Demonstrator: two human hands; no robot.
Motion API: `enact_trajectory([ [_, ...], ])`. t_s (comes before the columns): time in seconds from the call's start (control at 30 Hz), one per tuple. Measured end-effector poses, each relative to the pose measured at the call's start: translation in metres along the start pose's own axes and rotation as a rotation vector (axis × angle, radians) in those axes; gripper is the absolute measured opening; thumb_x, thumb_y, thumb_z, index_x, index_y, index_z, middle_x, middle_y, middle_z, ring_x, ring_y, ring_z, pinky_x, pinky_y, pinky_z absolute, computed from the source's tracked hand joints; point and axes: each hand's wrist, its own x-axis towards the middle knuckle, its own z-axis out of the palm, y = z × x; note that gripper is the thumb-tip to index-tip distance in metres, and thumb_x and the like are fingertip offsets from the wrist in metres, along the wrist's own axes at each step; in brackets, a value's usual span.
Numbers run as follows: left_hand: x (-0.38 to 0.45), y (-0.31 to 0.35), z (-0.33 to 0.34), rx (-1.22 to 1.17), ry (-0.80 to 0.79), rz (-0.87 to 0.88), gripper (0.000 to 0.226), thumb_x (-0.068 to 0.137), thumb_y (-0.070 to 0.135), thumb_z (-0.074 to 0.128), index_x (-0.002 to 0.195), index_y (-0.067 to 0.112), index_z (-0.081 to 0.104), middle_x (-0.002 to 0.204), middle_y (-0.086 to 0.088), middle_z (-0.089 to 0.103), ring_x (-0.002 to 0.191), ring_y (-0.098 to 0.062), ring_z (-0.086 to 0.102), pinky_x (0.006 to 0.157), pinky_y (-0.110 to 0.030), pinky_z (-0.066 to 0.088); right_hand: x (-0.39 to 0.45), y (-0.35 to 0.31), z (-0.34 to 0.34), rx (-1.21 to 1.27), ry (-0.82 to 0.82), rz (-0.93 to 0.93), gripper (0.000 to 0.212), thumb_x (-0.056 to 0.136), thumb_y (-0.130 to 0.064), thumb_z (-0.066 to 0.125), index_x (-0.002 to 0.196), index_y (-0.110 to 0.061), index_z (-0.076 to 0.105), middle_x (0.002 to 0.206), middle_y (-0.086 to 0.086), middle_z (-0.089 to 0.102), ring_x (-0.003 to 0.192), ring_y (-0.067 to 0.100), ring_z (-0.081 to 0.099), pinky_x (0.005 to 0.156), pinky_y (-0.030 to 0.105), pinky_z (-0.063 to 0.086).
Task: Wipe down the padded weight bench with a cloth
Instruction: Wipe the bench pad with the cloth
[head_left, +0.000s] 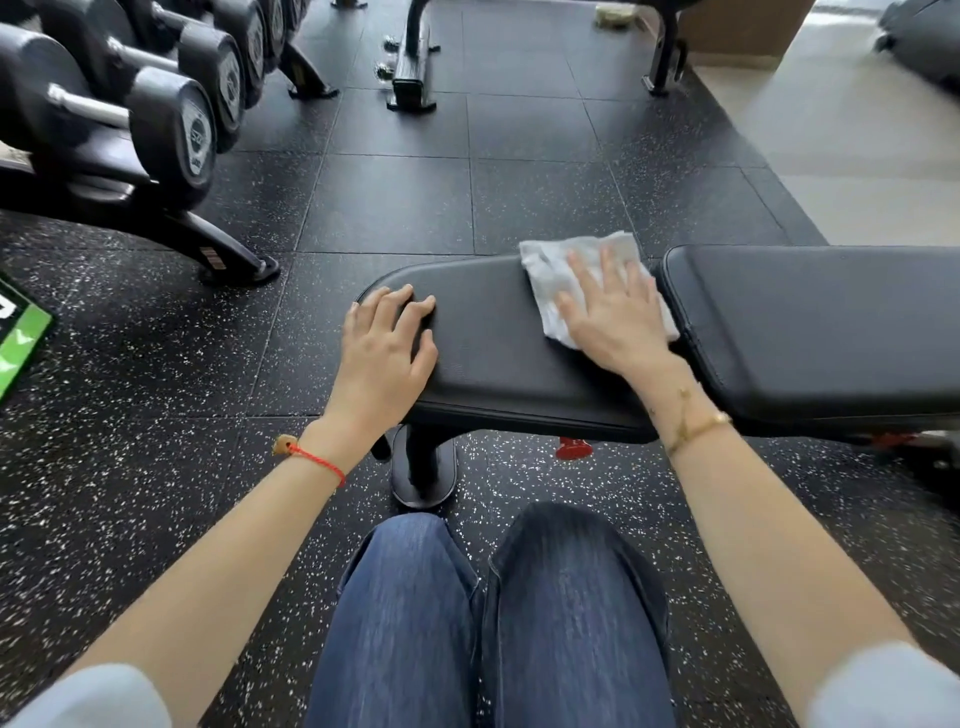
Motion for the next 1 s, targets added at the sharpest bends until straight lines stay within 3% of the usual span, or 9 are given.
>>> enact_trajectory([
  [0.1, 0.000, 0.000, 0.000, -0.007, -0.001, -0.001, 0.040, 0.099, 0.022, 0.048, 0.137, 0.013, 0.053, 0.148, -0.011, 0.044, 0.141, -0.031, 0.032, 0.119, -0.050, 0.016, 0.019, -0.032, 0.000, -0.030, -0.054, -0.073, 0.059, 0.101, -0.056, 0.021, 0.156, -0.040, 0.009, 0.166, 0.002, -0.002, 0.151, 0.031, -0.010, 0.120, 0.050, -0.009],
  [0.27, -0.002, -0.002, 0.001, -0.004, 0.002, -0.001, 0.040, 0.099, 0.021, 0.048, 0.138, 0.013, 0.052, 0.148, -0.011, 0.043, 0.141, -0.031, 0.032, 0.119, -0.050, 0.016, -0.053, -0.033, 0.016, -0.026, 0.015, -0.319, 0.057, 0.101, -0.056, 0.020, 0.154, -0.046, 0.004, 0.166, -0.002, -0.003, 0.151, 0.027, -0.011, 0.120, 0.043, -0.012],
  [0.43, -0.001, -0.001, 0.000, 0.002, -0.007, -0.001, 0.042, 0.100, 0.023, 0.045, 0.141, 0.016, 0.049, 0.150, -0.009, 0.041, 0.143, -0.029, 0.029, 0.120, -0.048, 0.013, -0.055, 0.022, 0.002, -0.042, 0.015, -0.105, 0.055, 0.102, -0.052, 0.021, 0.154, -0.044, 0.004, 0.166, 0.002, -0.001, 0.152, 0.026, -0.005, 0.122, 0.045, -0.004],
  [0.57, 0.000, -0.002, 0.001, -0.004, 0.003, -0.002, 0.041, 0.100, 0.024, 0.046, 0.140, 0.016, 0.050, 0.150, -0.008, 0.041, 0.142, -0.029, 0.029, 0.120, -0.048, 0.013, -0.001, 0.004, -0.007, 0.002, -0.032, 0.029, 0.056, 0.102, -0.052, 0.022, 0.155, -0.042, 0.008, 0.166, 0.004, -0.003, 0.151, 0.033, -0.006, 0.121, 0.049, -0.004],
  [0.73, 0.000, -0.004, 0.002, 0.006, -0.003, 0.001, 0.041, 0.099, 0.024, 0.046, 0.139, 0.016, 0.051, 0.149, -0.008, 0.042, 0.142, -0.029, 0.030, 0.119, -0.050, 0.015, -0.022, -0.041, 0.007, -0.051, -0.017, -0.177, 0.055, 0.102, -0.053, 0.020, 0.155, -0.043, 0.007, 0.166, -0.001, -0.003, 0.151, 0.030, -0.012, 0.120, 0.050, -0.009],
  [0.83, 0.000, -0.005, 0.003, 0.004, -0.003, 0.006, 0.042, 0.099, 0.025, 0.047, 0.140, 0.017, 0.050, 0.149, -0.008, 0.042, 0.142, -0.029, 0.030, 0.119, -0.049, 0.015, -0.070, -0.028, 0.013, -0.033, 0.012, -0.276, 0.055, 0.101, -0.054, 0.019, 0.154, -0.046, 0.004, 0.166, -0.004, -0.004, 0.151, 0.025, -0.012, 0.121, 0.046, -0.008],
  [1.0, -0.001, -0.006, 0.003, -0.035, 0.019, 0.013, 0.041, 0.098, 0.025, 0.048, 0.138, 0.016, 0.052, 0.147, -0.010, 0.044, 0.140, -0.030, 0.033, 0.120, -0.051, 0.015, -0.083, 0.021, 0.004, -0.027, 0.040, -0.078, 0.055, 0.101, -0.053, 0.019, 0.153, -0.047, 0.004, 0.166, 0.000, 0.000, 0.151, 0.025, -0.005, 0.122, 0.046, -0.003],
])
